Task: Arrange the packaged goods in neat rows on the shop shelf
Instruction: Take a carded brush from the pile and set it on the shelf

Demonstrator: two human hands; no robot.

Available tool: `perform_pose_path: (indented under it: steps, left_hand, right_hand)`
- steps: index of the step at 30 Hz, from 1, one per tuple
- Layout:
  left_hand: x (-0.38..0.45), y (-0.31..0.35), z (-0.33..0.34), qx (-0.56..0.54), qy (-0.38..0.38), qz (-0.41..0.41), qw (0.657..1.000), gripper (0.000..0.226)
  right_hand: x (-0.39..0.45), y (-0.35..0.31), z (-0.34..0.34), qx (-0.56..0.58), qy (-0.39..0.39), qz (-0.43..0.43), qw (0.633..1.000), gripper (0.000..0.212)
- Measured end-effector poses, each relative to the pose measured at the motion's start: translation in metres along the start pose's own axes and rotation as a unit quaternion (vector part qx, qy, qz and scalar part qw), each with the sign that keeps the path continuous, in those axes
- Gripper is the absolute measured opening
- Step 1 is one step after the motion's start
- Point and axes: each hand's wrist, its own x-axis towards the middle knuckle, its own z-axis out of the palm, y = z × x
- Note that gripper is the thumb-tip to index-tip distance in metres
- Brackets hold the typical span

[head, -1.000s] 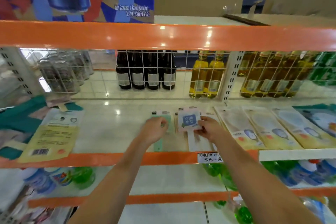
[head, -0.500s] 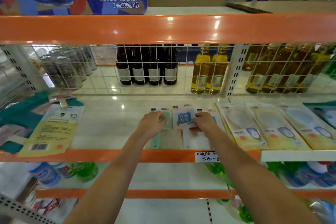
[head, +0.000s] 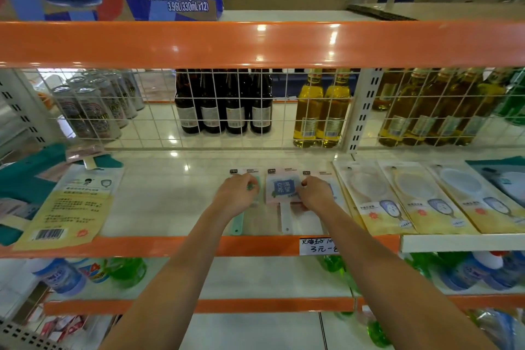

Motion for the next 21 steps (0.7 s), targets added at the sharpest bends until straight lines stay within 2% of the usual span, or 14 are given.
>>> perform_pose_path:
  steps: [10, 21]
  left_hand:
    - [-0.0001, 0.0040, 0.0054, 0.009, -0.003, 0.001, 1.000, 0.031]
    - [-0.0053, 0.0087, 0.0059, 0.016, 0.004, 0.006, 1.000, 0.031]
  right_hand:
    - [0.0016, 0.0000, 0.0018, -0.101, 0.003, -0.018, 0.995, 0.029]
    - [-0.0012, -0.0018, 0.0001, -0.117, 0.026, -0.022, 0.992, 0.028]
